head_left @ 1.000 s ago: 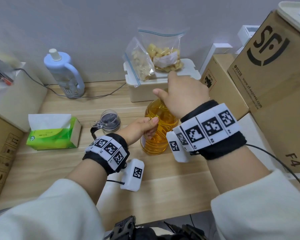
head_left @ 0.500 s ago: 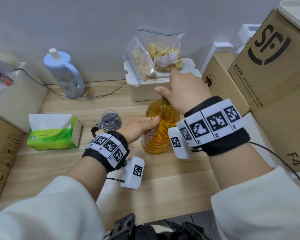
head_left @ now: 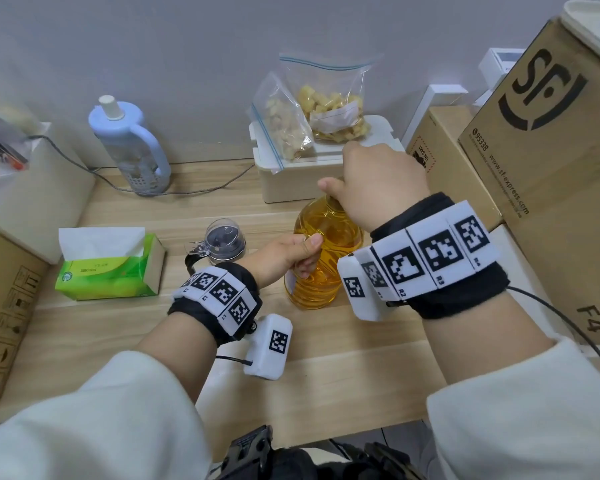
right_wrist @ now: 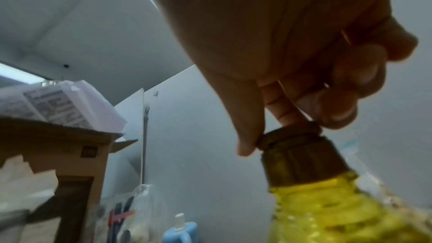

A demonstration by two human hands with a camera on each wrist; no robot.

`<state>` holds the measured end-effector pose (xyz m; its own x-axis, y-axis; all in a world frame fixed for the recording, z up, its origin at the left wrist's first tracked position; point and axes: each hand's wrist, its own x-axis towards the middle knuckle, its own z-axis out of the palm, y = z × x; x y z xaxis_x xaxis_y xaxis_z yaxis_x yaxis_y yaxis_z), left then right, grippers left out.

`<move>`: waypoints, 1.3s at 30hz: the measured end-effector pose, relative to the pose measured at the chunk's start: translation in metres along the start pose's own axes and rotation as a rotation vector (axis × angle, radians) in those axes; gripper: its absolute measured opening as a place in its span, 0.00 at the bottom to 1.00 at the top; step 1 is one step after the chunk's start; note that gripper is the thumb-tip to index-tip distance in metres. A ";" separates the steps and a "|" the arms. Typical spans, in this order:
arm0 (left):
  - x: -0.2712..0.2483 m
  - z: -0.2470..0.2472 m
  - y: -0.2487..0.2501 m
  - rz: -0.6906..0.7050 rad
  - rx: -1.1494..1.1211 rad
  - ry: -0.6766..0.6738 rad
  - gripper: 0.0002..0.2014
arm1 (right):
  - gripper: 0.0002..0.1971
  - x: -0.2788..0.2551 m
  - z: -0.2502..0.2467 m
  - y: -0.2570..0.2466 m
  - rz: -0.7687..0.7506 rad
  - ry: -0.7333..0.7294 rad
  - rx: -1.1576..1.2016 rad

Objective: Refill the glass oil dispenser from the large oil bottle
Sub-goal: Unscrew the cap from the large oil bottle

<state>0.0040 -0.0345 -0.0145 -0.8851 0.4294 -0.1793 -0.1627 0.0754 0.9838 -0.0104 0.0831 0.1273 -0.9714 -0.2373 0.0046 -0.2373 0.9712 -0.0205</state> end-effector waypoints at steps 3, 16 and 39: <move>0.001 0.000 -0.001 -0.007 0.007 0.006 0.21 | 0.15 0.000 -0.002 0.001 -0.077 -0.056 0.024; 0.001 -0.001 -0.004 0.028 -0.007 -0.027 0.28 | 0.24 0.004 0.004 -0.004 0.051 -0.060 0.021; 0.005 -0.005 -0.010 0.023 -0.047 -0.034 0.29 | 0.23 0.003 -0.005 -0.003 -0.028 -0.105 0.053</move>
<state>-0.0007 -0.0375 -0.0254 -0.8734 0.4613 -0.1559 -0.1639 0.0231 0.9862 -0.0128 0.0792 0.1328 -0.9582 -0.2683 -0.0991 -0.2617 0.9623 -0.0747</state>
